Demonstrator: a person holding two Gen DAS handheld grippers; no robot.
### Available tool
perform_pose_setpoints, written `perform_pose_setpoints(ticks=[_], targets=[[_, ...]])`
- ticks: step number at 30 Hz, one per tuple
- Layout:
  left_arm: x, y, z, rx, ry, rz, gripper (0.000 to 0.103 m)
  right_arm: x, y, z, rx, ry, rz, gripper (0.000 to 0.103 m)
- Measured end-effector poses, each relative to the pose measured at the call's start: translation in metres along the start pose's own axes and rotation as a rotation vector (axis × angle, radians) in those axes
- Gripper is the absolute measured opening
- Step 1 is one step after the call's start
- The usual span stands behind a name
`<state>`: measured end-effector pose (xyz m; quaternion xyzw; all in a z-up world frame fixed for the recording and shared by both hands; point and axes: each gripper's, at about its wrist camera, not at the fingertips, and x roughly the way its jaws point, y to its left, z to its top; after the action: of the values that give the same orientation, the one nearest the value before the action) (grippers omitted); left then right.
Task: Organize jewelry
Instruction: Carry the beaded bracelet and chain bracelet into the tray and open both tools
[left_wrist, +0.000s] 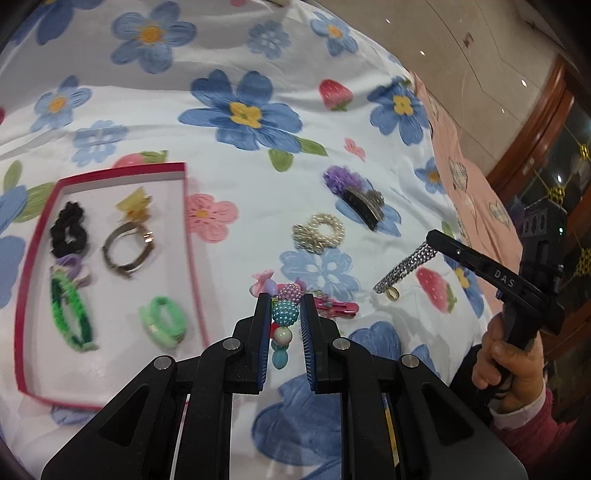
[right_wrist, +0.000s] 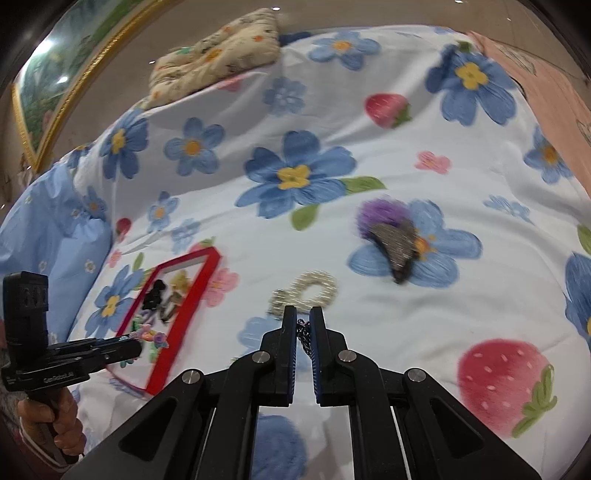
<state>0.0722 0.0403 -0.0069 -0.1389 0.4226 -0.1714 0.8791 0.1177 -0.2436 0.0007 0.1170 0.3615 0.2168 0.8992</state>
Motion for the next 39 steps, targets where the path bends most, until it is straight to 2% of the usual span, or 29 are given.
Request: perform_pose_setpoints(ticks=[11,22,31,39], targets=[[-0.044,0.047,-0.015,-0.093,-0.070,0.057,0.014,0.016,0.073,-0.002,-0.091,0.034,0.138,0.006],[-0.069,0.088,-0.032,-0.170,-0.097,0.117,0.014,0.035,0.143,-0.004,-0.177,0.064,0.266,0.006],[-0.075,0.116,-0.039,-0.224,-0.099,0.158,0.014,0.055,0.190,-0.010,-0.229,0.091,0.347,0.006],[-0.063,0.142,-0.038,-0.260,-0.078,0.193,0.014,0.083,0.213,-0.010,-0.255,0.122,0.367,0.006]])
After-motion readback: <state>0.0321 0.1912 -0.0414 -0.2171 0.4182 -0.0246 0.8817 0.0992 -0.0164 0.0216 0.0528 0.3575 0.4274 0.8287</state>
